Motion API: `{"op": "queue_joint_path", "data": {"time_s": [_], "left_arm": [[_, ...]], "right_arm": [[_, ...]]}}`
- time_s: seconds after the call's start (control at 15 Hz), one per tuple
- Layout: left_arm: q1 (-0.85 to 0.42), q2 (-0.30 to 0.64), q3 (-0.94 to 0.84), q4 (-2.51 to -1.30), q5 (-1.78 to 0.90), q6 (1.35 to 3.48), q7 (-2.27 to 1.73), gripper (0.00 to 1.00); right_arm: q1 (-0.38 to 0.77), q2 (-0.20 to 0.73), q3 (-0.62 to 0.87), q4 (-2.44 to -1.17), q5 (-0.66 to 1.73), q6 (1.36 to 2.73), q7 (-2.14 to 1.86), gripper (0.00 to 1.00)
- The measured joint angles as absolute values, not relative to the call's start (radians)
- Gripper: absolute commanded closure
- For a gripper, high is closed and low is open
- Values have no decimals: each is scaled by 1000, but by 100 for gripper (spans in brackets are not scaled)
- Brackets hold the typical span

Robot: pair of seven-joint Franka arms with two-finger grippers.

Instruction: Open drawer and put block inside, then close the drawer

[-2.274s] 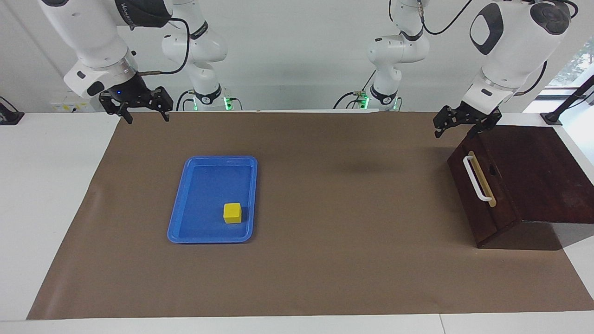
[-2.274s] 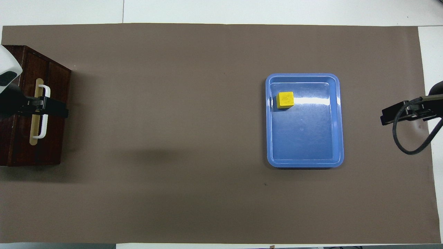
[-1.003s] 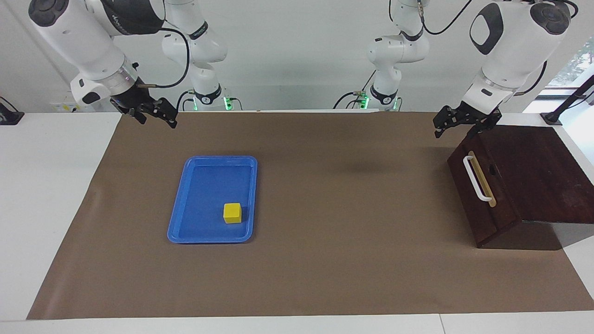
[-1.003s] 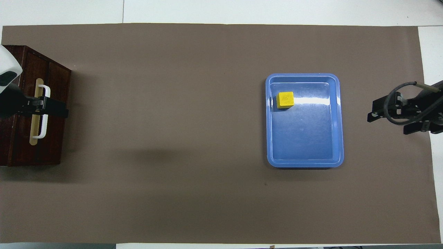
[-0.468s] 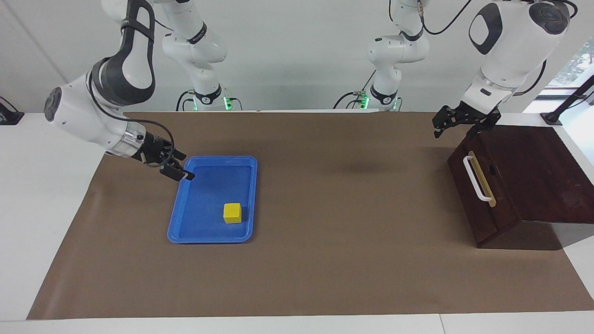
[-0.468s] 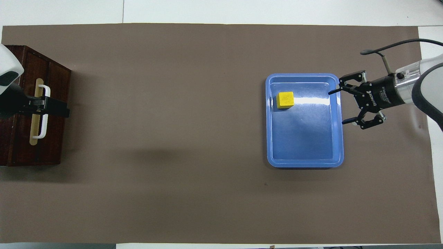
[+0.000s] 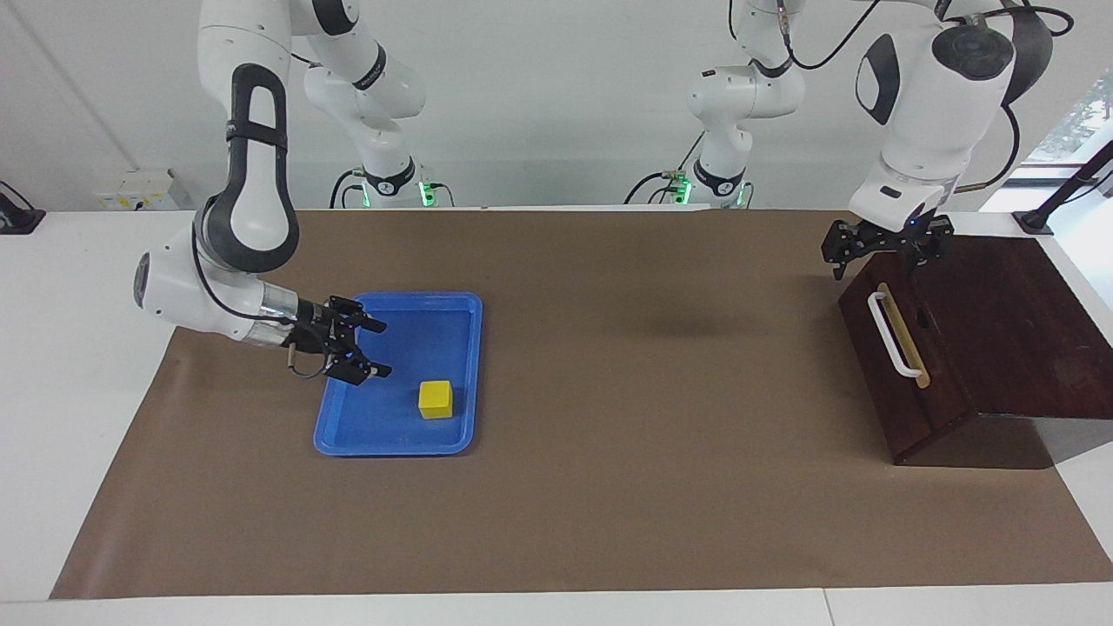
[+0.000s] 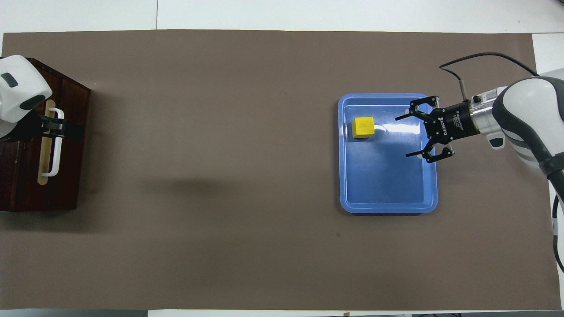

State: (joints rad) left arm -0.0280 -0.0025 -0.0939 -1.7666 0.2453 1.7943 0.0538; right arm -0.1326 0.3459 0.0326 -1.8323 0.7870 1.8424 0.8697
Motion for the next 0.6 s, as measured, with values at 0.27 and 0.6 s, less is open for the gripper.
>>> {"op": "queue_joint_path", "data": {"time_s": [0.27, 0.6], "left_arm": [[-35, 112, -94, -1793, 395, 1896, -48, 0], [-34, 193, -87, -1839, 524, 2023, -102, 0]], "right_arm": [[-113, 396, 34, -1818, 831, 1927, 905, 0], [-37, 429, 35, -1812, 831, 2005, 950, 0]]}}
